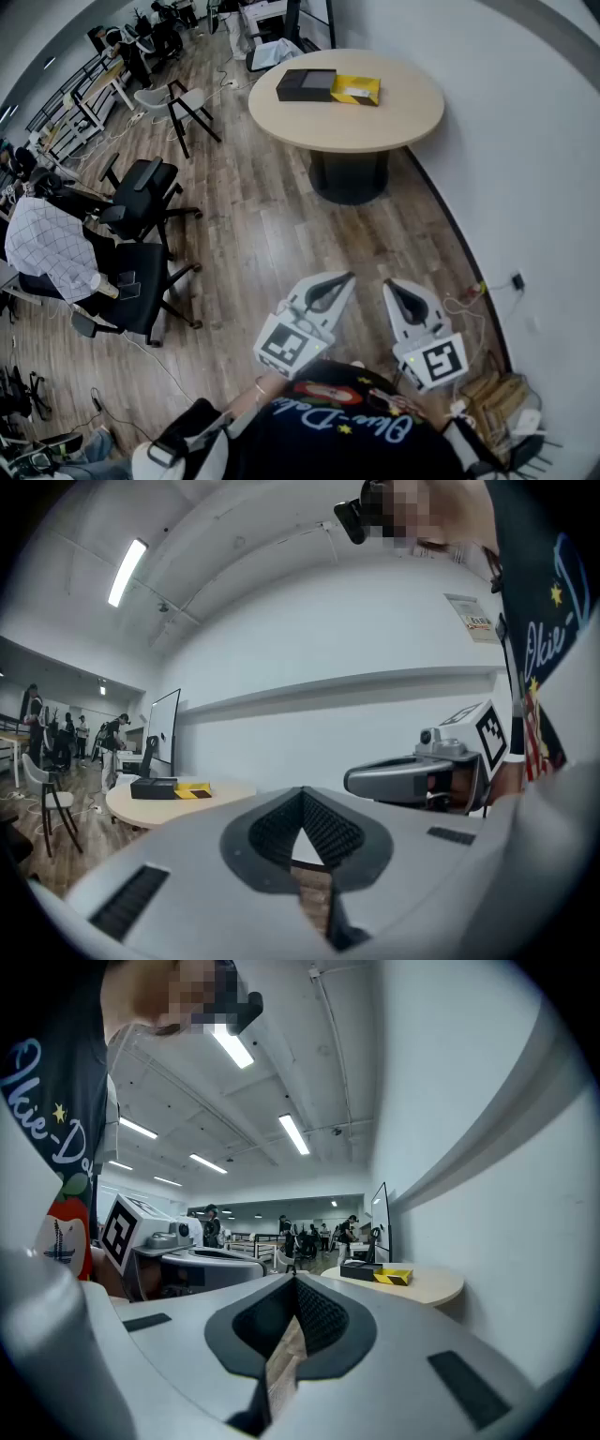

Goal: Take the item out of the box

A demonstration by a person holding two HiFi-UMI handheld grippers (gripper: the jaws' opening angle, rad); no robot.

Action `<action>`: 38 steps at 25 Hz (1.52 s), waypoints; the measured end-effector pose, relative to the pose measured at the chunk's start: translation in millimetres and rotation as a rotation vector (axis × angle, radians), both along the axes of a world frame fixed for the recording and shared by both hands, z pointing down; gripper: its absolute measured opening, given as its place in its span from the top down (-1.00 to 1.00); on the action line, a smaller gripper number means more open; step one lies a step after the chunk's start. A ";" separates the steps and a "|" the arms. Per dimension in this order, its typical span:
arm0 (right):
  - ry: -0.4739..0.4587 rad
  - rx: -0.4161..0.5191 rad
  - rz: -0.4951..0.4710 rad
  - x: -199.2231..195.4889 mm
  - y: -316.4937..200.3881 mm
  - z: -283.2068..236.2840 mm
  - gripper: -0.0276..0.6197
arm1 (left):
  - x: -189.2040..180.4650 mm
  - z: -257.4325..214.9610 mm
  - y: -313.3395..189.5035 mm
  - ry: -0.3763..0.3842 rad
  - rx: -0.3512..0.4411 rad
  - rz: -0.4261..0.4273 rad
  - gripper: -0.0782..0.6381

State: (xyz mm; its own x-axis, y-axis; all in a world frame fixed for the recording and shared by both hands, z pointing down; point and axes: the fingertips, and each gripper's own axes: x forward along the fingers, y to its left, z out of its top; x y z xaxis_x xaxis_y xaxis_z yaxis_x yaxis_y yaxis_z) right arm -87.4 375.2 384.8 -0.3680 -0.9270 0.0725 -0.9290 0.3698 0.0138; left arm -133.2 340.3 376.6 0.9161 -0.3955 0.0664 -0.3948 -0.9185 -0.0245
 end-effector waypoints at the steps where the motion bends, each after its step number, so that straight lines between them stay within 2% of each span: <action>1: 0.001 0.002 -0.005 -0.4 -0.3 0.4 0.93 | -0.2 0.3 -0.4 0.002 0.000 -0.003 0.82; 16: -0.065 0.023 -0.015 2.9 5.5 -0.5 0.93 | 3.6 2.9 5.7 -0.017 -0.003 -0.006 0.82; 31: -0.056 0.033 0.040 39.1 -3.1 -2.8 0.93 | 42.2 2.1 -5.3 0.002 0.016 0.053 0.82; 38: -0.049 0.030 0.031 53.1 -17.7 -5.0 0.93 | 58.5 1.4 -21.3 0.007 0.011 0.049 0.82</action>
State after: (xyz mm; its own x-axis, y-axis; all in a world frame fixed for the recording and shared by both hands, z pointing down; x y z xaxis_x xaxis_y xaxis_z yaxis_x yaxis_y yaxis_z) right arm -34.3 357.5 379.8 -0.3412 -0.9396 0.0269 -0.9399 0.3407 -0.0211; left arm -74.7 319.0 378.1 0.9347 -0.3511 0.0559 -0.3498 -0.9363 -0.0316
